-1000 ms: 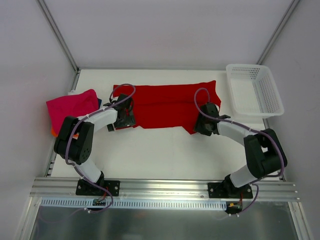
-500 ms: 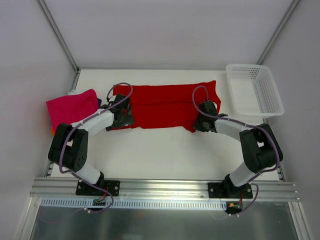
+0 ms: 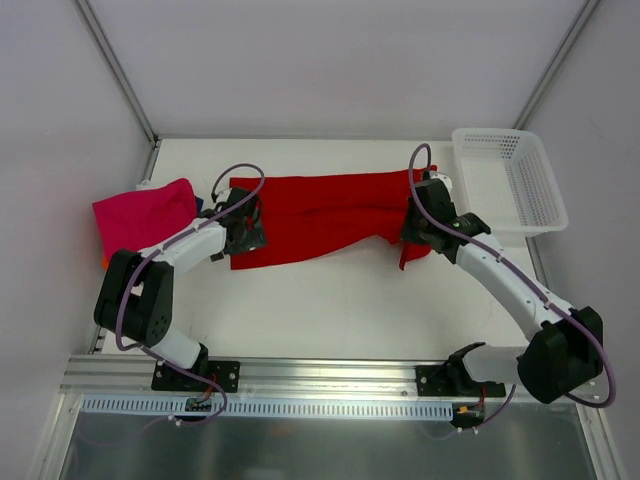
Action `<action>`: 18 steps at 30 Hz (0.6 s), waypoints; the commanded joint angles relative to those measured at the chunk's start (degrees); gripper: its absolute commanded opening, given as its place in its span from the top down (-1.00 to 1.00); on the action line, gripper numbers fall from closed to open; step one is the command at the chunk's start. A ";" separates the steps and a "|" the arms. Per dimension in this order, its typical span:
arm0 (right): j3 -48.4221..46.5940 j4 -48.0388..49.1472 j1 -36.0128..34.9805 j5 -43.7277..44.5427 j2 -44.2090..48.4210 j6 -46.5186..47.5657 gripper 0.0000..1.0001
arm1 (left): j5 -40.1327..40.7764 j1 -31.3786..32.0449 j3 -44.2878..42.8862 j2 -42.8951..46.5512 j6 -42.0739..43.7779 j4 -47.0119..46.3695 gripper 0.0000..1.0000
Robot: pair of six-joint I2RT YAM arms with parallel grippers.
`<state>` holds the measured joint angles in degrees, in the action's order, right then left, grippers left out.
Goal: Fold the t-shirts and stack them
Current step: Fold the tshirt
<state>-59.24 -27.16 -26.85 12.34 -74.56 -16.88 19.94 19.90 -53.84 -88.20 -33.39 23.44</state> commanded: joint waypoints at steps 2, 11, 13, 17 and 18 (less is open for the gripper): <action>-0.70 -8.00 -0.31 3.75 1.62 1.94 0.57 | -1.05 0.31 -0.74 -1.09 0.60 1.43 -0.98; 4.57 -3.60 -1.01 1.54 0.03 0.45 -0.01 | 0.00 0.31 0.32 -0.04 1.66 1.52 -0.98; 6.06 -3.60 -1.18 2.95 0.38 -0.08 -0.02 | 0.53 0.31 0.41 -0.21 1.57 1.96 -0.98; 7.83 -4.83 -1.27 6.20 1.18 -0.96 -0.04 | 1.93 0.31 0.76 -1.18 -0.27 3.10 -0.91; 7.83 -5.18 -1.27 7.51 0.83 -1.31 -0.04 | 2.64 0.23 0.93 -1.44 -0.71 3.28 -0.87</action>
<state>-51.79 -30.79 -27.79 15.53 -74.72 -16.56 20.16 19.90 -53.58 -89.21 -33.32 24.36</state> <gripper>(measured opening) 0.516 0.951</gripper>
